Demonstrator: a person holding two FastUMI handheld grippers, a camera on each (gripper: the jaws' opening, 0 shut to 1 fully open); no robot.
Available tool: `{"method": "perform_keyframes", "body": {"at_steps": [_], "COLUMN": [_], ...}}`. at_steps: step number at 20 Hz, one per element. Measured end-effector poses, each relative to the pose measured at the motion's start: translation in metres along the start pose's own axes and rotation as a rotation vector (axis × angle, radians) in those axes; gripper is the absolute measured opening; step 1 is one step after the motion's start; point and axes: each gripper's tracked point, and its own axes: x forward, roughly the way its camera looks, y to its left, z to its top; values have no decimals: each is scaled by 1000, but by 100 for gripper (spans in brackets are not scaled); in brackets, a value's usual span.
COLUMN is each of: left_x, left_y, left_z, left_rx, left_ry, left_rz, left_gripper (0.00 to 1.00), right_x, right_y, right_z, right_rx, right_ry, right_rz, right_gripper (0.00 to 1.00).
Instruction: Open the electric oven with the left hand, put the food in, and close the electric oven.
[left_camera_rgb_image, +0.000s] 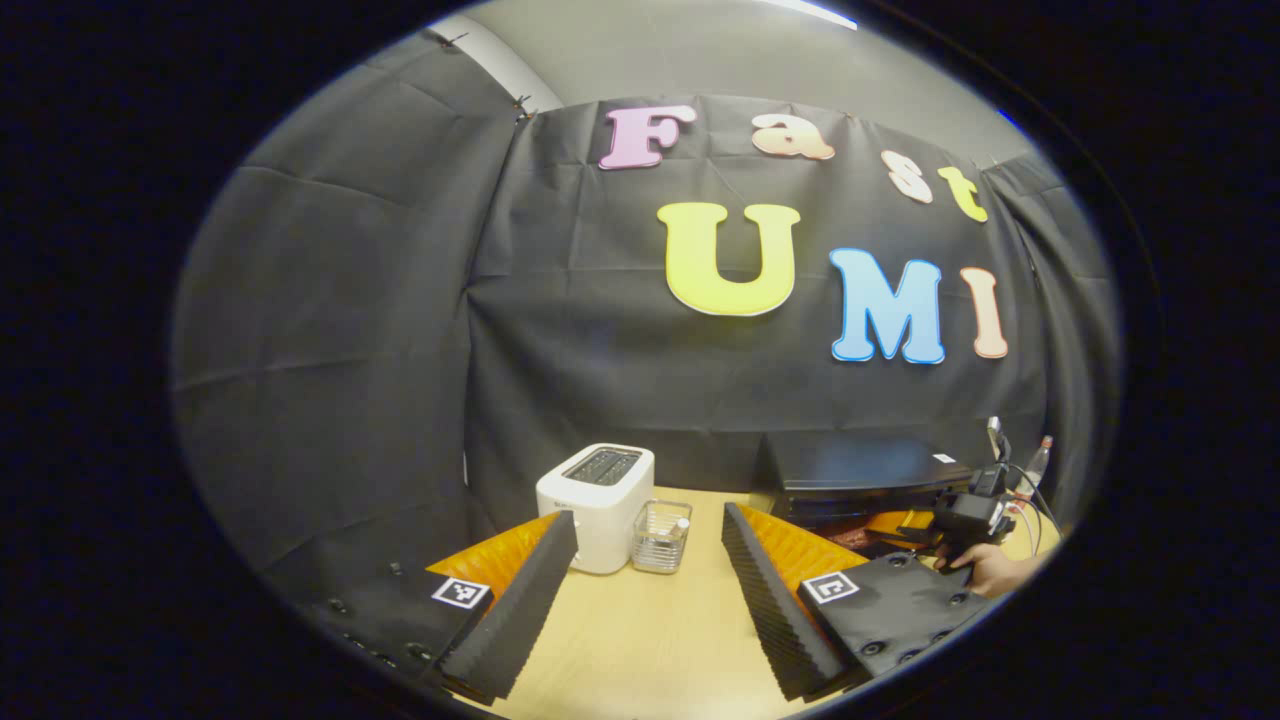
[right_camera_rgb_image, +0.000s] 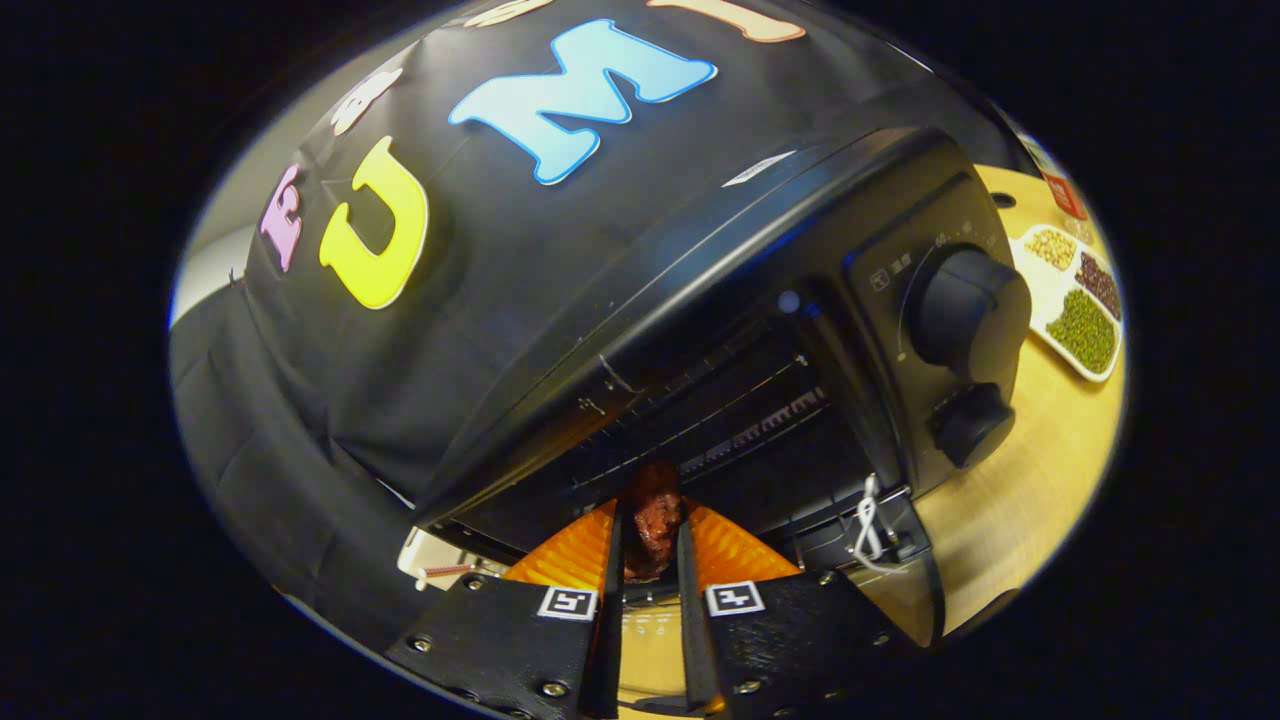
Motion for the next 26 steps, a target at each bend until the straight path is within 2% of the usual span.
{"method": "perform_keyframes", "body": {"at_steps": [1,2,3,5,6,7,11,12,15,19,20,26], "left_x": [1,2,3,3,4,4,2,1,-4,-12,-14,-27], "left_y": [-3,-5,-9,-17,-22,-27,-55,-61,-83,-112,-119,-164], "left_z": [-2,-3,-5,-7,-7,-7,-8,-8,-12,-28,-32,-79], "left_rx": [-2,-3,-3,-7,-11,-15,-17,-13,-3,9,13,21], "left_ry": [0,4,8,11,9,10,4,5,6,32,41,120], "left_rz": [-7,-13,-20,-33,-41,-50,-86,-94,-121,-160,-169,-220], "left_gripper": [98,100,94,94,94,98,100,94,94,100,98,100], "right_x": [-2,-4,-11,-17,-21,-29,-61,-71,-106,-159,-173,-242], "right_y": [-5,-11,-12,-10,-10,-11,-18,-20,-27,-31,-33,-40], "right_z": [1,6,16,28,29,37,36,36,45,72,80,114], "right_rx": [-23,-56,-87,-137,-156,-179,-280,-302,-358,-418,-430,-512], "right_ry": [-2,-17,-38,-78,-87,-91,-71,-68,-87,-170,-194,-310], "right_rz": [-23,-44,-53,-40,-38,-42,-46,-46,-54,-66,-76,-137], "right_gripper": [28,36,29,68,82,98,98,98,98,98,98,98]}}
